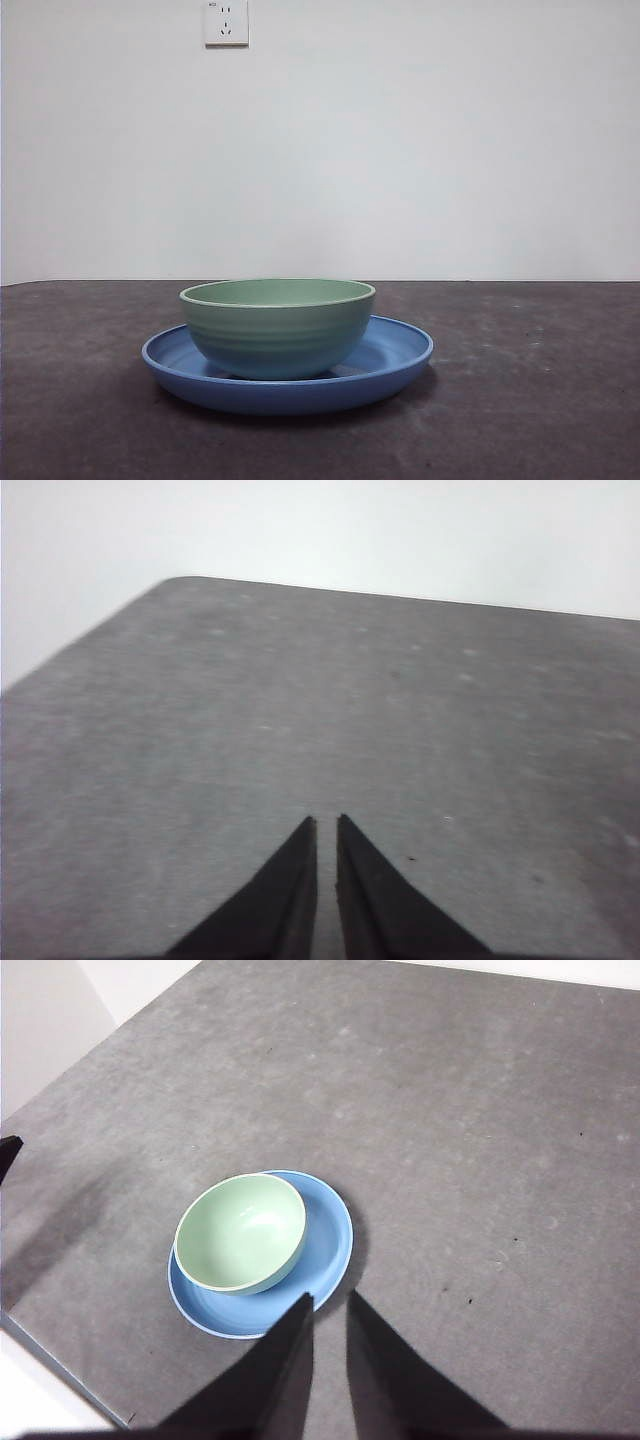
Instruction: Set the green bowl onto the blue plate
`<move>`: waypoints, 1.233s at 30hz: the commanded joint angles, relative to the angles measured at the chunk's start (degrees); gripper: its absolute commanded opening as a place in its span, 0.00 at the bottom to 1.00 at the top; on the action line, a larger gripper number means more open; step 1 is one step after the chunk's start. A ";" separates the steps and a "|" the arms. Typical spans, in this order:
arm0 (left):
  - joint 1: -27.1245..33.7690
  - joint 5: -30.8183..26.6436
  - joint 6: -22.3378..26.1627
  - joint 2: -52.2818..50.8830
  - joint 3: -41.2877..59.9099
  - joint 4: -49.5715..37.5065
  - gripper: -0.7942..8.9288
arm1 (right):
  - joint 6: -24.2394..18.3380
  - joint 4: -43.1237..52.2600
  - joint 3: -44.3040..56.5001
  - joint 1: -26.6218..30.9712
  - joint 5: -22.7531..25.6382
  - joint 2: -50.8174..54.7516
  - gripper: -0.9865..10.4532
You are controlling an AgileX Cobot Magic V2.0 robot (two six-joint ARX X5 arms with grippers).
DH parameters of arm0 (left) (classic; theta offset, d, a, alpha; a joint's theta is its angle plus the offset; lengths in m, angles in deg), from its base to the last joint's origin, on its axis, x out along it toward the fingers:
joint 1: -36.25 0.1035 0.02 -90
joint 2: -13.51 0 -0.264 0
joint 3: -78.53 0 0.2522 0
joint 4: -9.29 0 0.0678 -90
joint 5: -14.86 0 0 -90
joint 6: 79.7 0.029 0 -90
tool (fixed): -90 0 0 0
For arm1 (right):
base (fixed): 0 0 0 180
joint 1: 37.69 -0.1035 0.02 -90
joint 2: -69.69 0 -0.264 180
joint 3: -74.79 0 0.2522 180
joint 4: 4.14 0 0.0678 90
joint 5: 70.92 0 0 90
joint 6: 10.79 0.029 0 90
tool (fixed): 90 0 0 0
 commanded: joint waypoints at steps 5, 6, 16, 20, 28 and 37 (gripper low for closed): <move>0.33 4.15 1.75 -0.07 1.18 0.81 0.12 | -0.55 0.59 -0.68 -0.24 -0.09 -0.13 0.13; 0.52 4.15 2.25 -0.09 1.18 0.81 0.12 | -0.55 0.59 -0.68 -0.24 -0.09 -0.13 0.13; 1.25 4.13 3.15 -0.07 1.18 0.72 0.12 | -0.55 0.59 -0.68 -0.24 -0.09 -0.13 0.13; 1.25 4.13 3.15 -0.07 1.18 0.72 0.12 | -0.57 0.59 -0.68 -0.24 -0.09 -0.13 0.13; 1.25 4.13 3.15 -0.07 1.18 0.72 0.12 | -0.57 0.57 -0.68 -0.24 -0.09 -0.13 0.13; 1.25 4.13 3.15 -0.07 1.18 0.72 0.12 | -0.59 1.75 1.51 0.33 -0.09 2.89 0.13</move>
